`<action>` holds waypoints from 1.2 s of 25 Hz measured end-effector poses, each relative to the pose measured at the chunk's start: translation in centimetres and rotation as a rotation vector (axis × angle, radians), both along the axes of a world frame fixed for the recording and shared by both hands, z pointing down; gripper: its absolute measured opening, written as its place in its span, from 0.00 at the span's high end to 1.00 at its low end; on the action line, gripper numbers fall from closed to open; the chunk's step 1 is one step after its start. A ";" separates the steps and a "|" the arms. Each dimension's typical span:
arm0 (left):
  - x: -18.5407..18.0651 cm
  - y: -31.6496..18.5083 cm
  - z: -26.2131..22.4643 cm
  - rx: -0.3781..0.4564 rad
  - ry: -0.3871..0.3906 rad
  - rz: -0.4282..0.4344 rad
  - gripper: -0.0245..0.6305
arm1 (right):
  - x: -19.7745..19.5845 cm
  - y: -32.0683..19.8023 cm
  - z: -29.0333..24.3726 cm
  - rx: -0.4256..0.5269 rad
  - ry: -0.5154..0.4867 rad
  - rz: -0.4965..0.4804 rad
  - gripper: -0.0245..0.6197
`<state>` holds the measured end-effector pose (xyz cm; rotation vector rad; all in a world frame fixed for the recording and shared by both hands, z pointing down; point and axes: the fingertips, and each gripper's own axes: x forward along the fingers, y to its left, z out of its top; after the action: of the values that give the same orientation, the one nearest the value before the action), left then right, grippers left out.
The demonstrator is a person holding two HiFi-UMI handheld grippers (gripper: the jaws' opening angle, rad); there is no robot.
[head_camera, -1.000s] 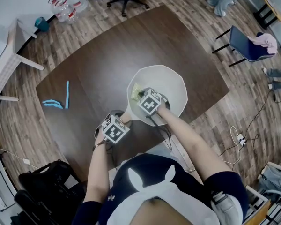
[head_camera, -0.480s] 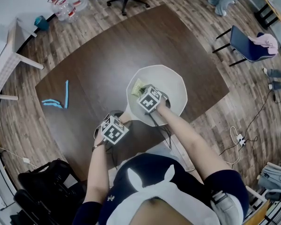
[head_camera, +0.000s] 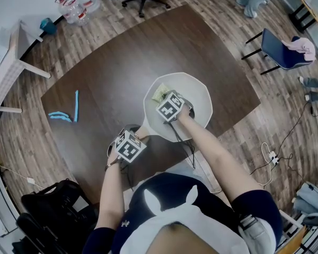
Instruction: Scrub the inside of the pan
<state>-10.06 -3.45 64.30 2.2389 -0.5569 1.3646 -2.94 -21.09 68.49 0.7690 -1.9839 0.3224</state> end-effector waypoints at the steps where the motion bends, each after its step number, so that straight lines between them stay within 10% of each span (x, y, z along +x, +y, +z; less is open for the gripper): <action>1: 0.0 0.0 0.0 0.000 -0.001 -0.001 0.62 | 0.2 -0.2 0.0 0.003 0.005 0.005 0.95; 30: -0.1 0.3 -0.2 -0.012 0.001 -0.031 0.62 | 7.1 -1.5 1.1 0.044 0.356 0.013 0.95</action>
<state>-10.17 -3.18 64.14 2.2121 -0.5789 1.3473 4.14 -22.62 69.61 0.8063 -1.6554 0.1373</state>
